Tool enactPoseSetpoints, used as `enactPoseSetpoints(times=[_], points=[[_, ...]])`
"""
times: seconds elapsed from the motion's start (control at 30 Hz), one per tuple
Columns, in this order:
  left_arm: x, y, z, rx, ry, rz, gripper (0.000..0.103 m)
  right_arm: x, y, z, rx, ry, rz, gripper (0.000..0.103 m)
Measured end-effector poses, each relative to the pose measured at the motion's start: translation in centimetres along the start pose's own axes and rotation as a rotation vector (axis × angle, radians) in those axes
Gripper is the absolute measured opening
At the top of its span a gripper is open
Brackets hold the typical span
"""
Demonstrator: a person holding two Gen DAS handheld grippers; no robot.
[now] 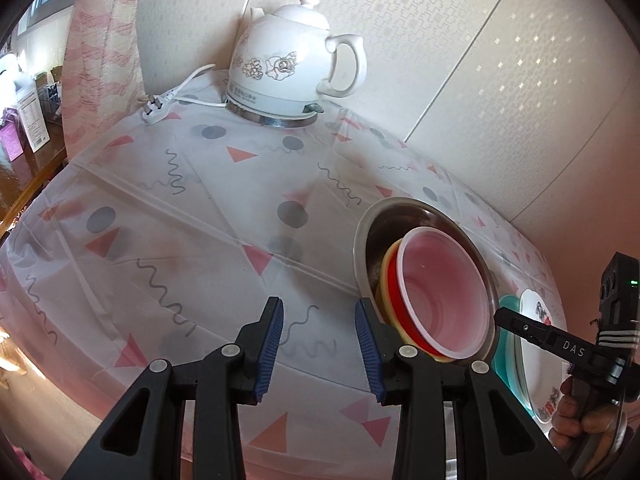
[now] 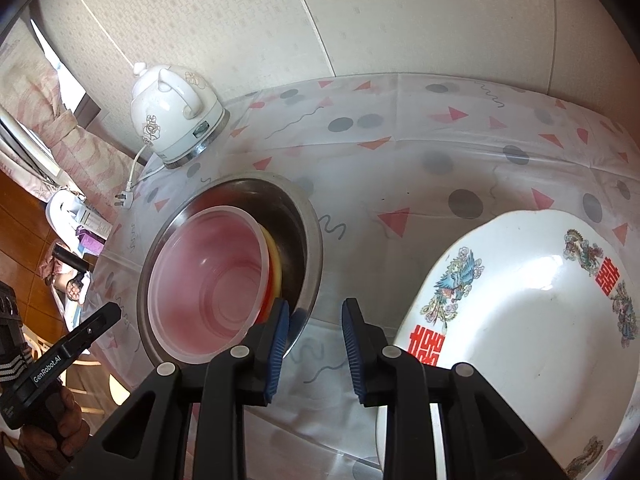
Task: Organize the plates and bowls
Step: 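Move the left gripper to the steel bowl rim and close it, then lift the nested steel bowl with the left gripper and carry it over the plates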
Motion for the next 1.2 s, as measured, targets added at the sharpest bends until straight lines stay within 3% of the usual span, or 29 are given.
enactPoseSetpoints(times=[0.27,0.43,0.63,1.2], points=[[-1.5,0.9,2.2,0.022,0.018,0.088,0.037,0.2,0.1,0.5,0.010,0.012,-0.015,0.027],[-1.7,1.2,3.2,0.034,0.030,0.124,0.027,0.7,0.2,0.8,0.011,0.001,-0.050,0.027],[-2.3,1.5,4.8,0.071,0.033,0.160,0.017,1.4,0.4,1.4,0.020,0.008,-0.082,0.018],[-2.3,1.4,5.9,0.079,0.032,0.158,0.016,1.1,0.7,2.7,0.054,0.034,-0.042,0.018]])
Point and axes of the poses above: each gripper's, at about its wrist camera, not at the fingertips, and z roughly the way its jaws point, x to its left, y to its top, the point moved 4 cm from there along z, roughly the way its jaws point, and after that the axes turned 11 degrees about -y, right-handed, at the moved point
